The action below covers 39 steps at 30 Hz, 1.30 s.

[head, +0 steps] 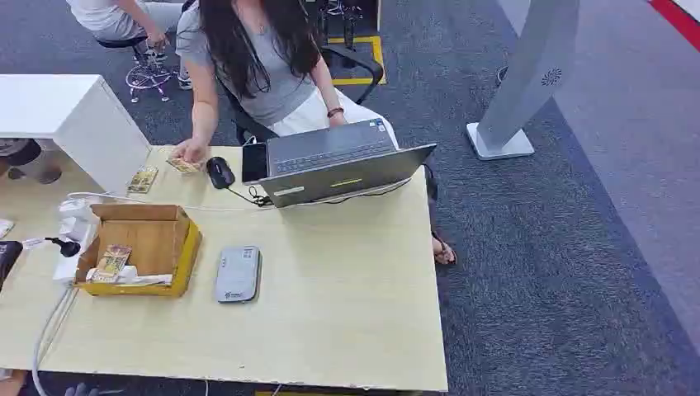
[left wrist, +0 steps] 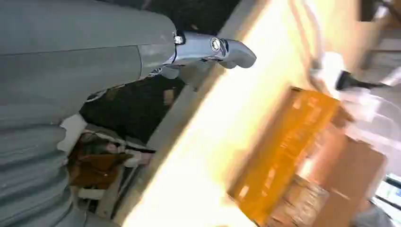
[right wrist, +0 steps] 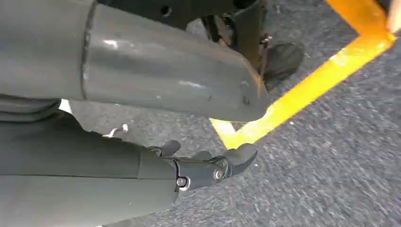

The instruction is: Pass the card to the sensor for recognition and then transmit it.

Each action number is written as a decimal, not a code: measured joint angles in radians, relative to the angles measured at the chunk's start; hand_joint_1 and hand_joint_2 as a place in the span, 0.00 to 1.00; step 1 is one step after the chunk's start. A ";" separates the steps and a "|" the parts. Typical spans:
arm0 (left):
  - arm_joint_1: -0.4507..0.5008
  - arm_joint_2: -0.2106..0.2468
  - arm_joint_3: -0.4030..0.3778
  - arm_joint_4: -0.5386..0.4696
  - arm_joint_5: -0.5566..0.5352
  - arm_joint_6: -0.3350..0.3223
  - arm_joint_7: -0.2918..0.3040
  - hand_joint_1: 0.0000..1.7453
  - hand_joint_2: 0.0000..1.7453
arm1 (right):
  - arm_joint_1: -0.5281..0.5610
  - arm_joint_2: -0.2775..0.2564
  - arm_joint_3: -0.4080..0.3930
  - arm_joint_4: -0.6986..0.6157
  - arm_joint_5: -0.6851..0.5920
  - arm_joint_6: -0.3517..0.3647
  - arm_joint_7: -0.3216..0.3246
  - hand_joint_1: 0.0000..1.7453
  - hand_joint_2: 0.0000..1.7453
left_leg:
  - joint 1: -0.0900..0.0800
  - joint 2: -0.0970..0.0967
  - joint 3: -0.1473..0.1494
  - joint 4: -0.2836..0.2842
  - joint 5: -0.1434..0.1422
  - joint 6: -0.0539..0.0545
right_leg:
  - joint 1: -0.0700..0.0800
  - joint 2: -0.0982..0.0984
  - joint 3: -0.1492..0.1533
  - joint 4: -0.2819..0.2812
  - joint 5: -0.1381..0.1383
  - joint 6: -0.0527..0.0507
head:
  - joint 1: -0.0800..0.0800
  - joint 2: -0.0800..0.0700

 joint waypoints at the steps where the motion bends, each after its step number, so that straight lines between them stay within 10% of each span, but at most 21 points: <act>1: 0.010 -0.002 -0.009 -0.033 0.002 0.004 0.000 0.00 1.00 | 0.000 0.002 0.004 0.000 0.005 0.000 0.008 0.00 0.00 | 0.000 0.000 0.000 0.000 0.000 0.000 | 0.000 0.000 0.000 0.000 0.000 0.000 | 0.000 0.000; 20: 0.058 -0.042 -0.142 -0.608 -0.075 0.032 -0.062 0.00 1.00 | 0.003 0.036 0.137 0.010 0.170 0.114 0.141 0.00 0.00 | 0.000 0.000 0.000 0.000 0.000 0.000 | 0.000 0.000 0.000 0.000 0.000 0.000 | 0.000 0.000; 21: 0.040 -0.037 -0.142 -0.622 -0.097 0.035 -0.065 0.00 1.00 | 0.003 0.036 0.145 0.010 0.177 0.118 0.143 0.00 1.00 | 0.000 0.000 0.001 0.000 0.000 0.000 | 0.000 0.000 0.000 0.000 0.000 0.000 | 0.000 0.000; 39: -0.298 0.158 -0.213 -0.483 -0.461 0.304 0.074 0.00 1.00 | -0.010 0.029 0.213 0.010 0.236 0.157 0.168 0.00 1.00 | 0.001 0.001 0.001 0.001 0.001 -0.001 | 0.001 0.001 0.000 0.000 0.002 -0.002 | 0.000 0.000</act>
